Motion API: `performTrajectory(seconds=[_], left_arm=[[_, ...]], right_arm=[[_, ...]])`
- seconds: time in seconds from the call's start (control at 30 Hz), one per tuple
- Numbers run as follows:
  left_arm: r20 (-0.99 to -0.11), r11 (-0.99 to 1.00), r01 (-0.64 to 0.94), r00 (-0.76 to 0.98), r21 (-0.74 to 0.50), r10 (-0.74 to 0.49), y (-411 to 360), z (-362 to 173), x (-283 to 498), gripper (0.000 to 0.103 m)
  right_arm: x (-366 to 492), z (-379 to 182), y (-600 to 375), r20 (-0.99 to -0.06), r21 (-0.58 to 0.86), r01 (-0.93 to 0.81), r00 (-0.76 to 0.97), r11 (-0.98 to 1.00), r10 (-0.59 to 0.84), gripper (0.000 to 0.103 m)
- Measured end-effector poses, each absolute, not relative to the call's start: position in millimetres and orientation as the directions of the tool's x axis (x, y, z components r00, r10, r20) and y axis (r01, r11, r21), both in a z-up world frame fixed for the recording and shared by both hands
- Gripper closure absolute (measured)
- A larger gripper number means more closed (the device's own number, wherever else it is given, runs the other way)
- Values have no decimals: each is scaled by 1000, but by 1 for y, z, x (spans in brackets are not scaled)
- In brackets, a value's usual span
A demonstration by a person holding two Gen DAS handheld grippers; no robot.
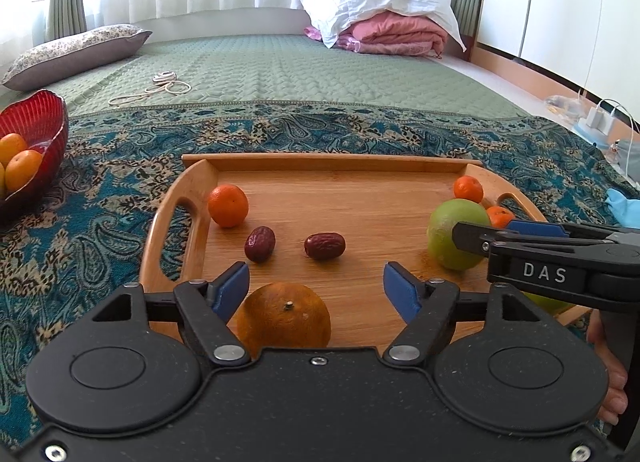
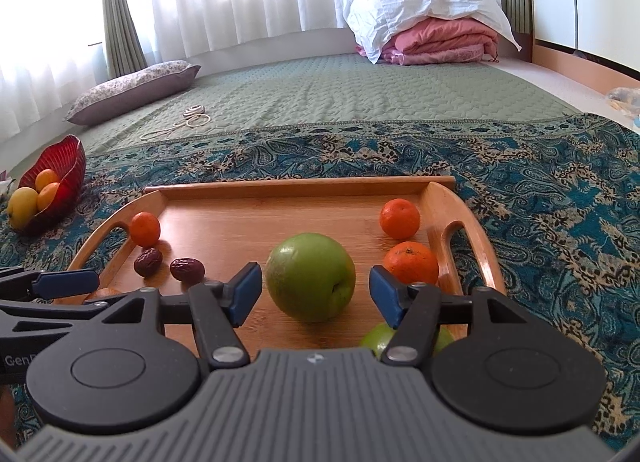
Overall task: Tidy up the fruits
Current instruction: 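Lift both open tools away from the tray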
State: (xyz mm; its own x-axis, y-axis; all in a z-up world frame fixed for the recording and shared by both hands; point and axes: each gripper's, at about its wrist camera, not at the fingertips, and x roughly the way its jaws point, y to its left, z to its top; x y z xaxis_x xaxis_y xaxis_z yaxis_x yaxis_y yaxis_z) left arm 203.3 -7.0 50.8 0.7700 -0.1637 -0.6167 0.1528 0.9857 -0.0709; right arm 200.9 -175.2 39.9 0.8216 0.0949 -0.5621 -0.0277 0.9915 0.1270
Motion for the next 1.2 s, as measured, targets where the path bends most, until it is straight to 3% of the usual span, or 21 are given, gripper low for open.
performTrajectory(seconds=[0.3,0.67,1.2], left_arm=[[-579,989,142,802,-49,-144,-4,63,176,22],[-560,993,120,823,-2,-101,1,57,126,20],[-608,999,42,794,14,-25,11,12,100,20]], right_arm=[[168,57,-168,-498,68,-46,864,997,74,25],[113,55,-149,-411,-28,-30,912,999,15,19],[78,7,-143,-457,-35,11,889,999,-26,13]])
